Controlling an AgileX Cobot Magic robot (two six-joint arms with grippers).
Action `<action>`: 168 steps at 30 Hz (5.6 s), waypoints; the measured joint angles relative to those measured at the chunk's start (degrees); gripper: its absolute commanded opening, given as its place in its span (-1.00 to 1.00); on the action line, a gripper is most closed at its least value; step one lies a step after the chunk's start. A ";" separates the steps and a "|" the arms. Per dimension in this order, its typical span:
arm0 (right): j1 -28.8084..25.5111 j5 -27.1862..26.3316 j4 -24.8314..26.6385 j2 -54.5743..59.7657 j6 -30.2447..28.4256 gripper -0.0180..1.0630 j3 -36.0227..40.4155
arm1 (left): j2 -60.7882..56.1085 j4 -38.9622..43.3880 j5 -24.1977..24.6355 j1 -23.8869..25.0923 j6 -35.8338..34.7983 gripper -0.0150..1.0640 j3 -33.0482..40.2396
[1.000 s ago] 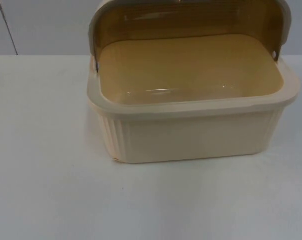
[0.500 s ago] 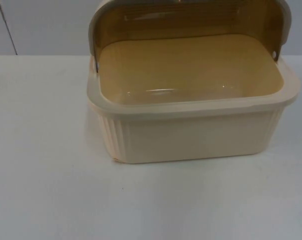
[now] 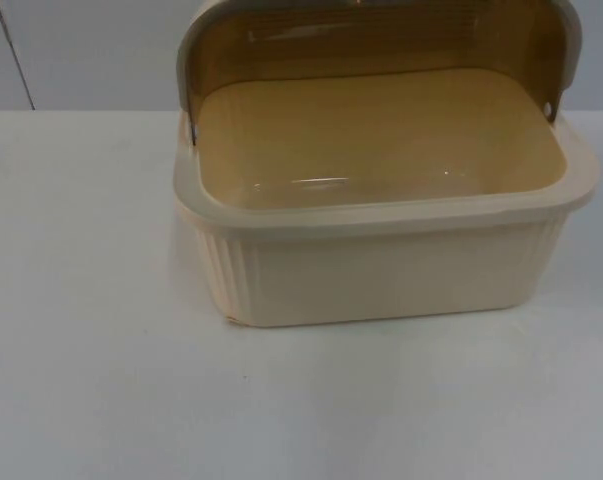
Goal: Open the box lid with the left hand, place the block into the box with the right hand, then close the box lid with the left hand.
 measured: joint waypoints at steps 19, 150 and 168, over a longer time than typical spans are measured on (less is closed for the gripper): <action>19.29 11.36 0.09 -28.26 2.29 -0.97 -8.62 | 0.00 -2.60 0.15 0.00 0.00 0.98 0.00; 15.54 19.52 -14.66 -50.15 22.46 0.98 -5.18 | 0.00 -4.12 3.09 0.00 -2.39 0.98 0.00; 15.54 10.74 -1.16 -46.87 20.66 0.98 -4.70 | 0.00 -3.50 3.09 0.00 -1.75 0.98 0.00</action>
